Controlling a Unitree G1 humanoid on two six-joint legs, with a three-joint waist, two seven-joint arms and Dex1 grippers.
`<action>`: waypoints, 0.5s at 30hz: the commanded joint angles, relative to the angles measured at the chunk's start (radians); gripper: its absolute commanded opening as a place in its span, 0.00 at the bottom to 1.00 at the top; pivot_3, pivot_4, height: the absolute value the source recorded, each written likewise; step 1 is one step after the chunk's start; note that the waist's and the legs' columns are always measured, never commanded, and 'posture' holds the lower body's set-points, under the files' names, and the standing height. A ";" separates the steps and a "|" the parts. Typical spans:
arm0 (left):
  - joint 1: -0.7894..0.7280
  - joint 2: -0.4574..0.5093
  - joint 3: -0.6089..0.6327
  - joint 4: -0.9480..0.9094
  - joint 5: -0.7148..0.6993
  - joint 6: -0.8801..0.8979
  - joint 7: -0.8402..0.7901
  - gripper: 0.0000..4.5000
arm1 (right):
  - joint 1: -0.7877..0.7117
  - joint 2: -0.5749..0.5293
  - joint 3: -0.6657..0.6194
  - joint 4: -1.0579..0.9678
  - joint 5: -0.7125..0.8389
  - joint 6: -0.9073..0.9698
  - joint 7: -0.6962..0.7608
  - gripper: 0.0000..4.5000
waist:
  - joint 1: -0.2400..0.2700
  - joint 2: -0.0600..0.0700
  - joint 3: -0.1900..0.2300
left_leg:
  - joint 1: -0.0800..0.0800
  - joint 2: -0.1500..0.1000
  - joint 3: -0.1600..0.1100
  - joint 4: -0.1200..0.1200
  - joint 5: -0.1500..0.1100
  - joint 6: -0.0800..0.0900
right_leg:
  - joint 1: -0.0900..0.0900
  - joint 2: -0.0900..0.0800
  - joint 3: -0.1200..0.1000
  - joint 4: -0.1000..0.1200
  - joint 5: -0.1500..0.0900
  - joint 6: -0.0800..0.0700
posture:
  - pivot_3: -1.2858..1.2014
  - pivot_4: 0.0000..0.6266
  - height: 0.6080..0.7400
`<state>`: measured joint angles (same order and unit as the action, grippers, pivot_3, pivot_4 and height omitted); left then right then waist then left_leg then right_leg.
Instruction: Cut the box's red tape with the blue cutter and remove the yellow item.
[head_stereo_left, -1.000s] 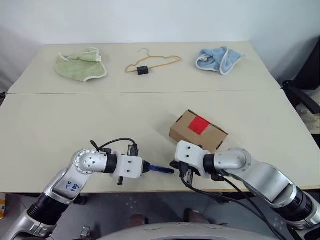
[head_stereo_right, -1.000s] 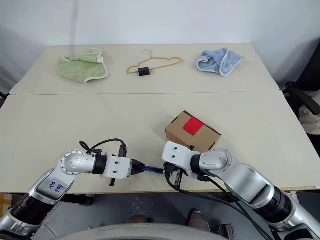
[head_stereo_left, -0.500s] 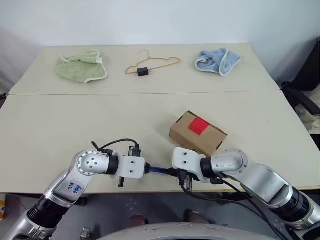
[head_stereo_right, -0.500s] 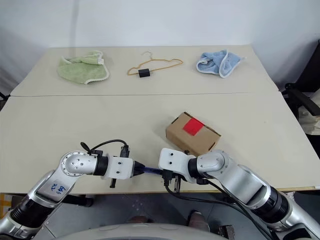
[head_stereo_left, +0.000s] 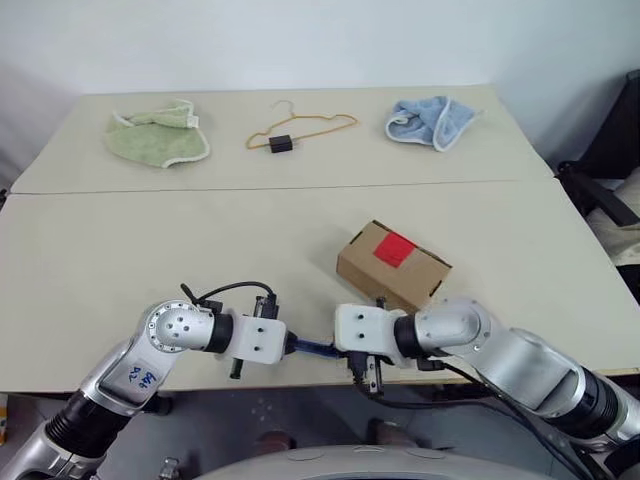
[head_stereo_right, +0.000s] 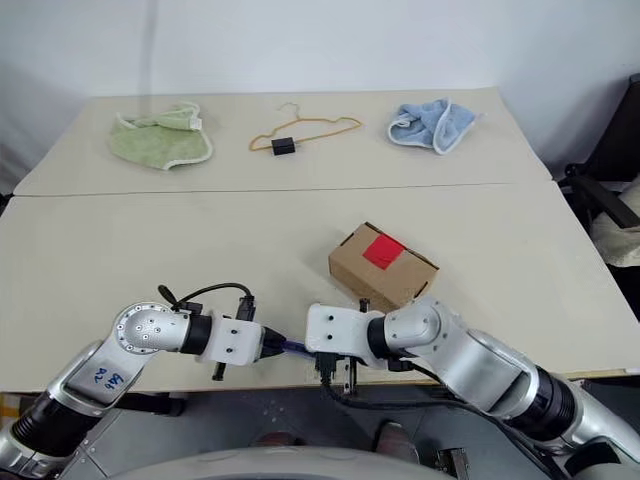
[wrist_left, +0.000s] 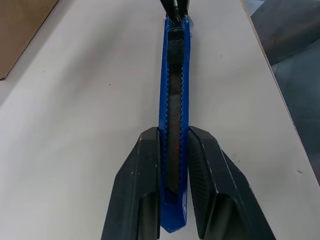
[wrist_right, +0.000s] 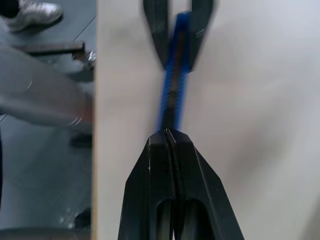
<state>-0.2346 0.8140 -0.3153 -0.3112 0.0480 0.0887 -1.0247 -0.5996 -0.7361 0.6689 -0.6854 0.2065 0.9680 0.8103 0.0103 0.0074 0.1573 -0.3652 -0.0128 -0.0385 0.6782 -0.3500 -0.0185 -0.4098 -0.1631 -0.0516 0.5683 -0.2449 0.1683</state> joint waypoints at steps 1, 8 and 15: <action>0.074 0.040 -0.080 0.083 0.056 0.032 -0.062 0.10 | -0.023 0.008 0.037 0.016 -0.051 -0.026 0.000 0.01 | -0.005 0.000 0.000 | 0.000 0.000 0.000 0.000 0.000 0.000 | 0.000 0.000 0.000 0.001 0.000 0.000 | 0.52 0.24 1.00; 0.129 0.067 -0.058 0.019 0.043 0.094 -0.056 0.10 | -0.009 0.018 0.074 0.069 -0.111 -0.070 0.013 0.01 | -0.017 0.000 -0.001 | 0.012 0.002 0.006 -0.010 -0.002 0.004 | 0.002 0.000 0.001 0.003 -0.001 -0.001 | 0.52 0.24 1.00; 0.150 0.072 -0.051 -0.015 0.052 0.171 -0.044 0.10 | -0.007 0.013 0.078 0.072 -0.135 -0.112 0.052 0.01 | -0.015 0.001 -0.002 | 0.014 0.008 0.008 -0.011 -0.004 0.000 | 0.002 0.007 0.001 0.003 -0.003 -0.004 | 0.52 0.24 1.00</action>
<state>-0.1690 0.8524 -0.2756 -0.3895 0.0451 0.1862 -1.0243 -0.6121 -0.7156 0.7384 -0.6122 0.0818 0.8702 0.8431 -0.0048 0.0079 0.1558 -0.3511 -0.0039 -0.0309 0.6667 -0.3538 -0.0183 -0.4082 -0.1550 -0.0504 0.5717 -0.2481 0.1638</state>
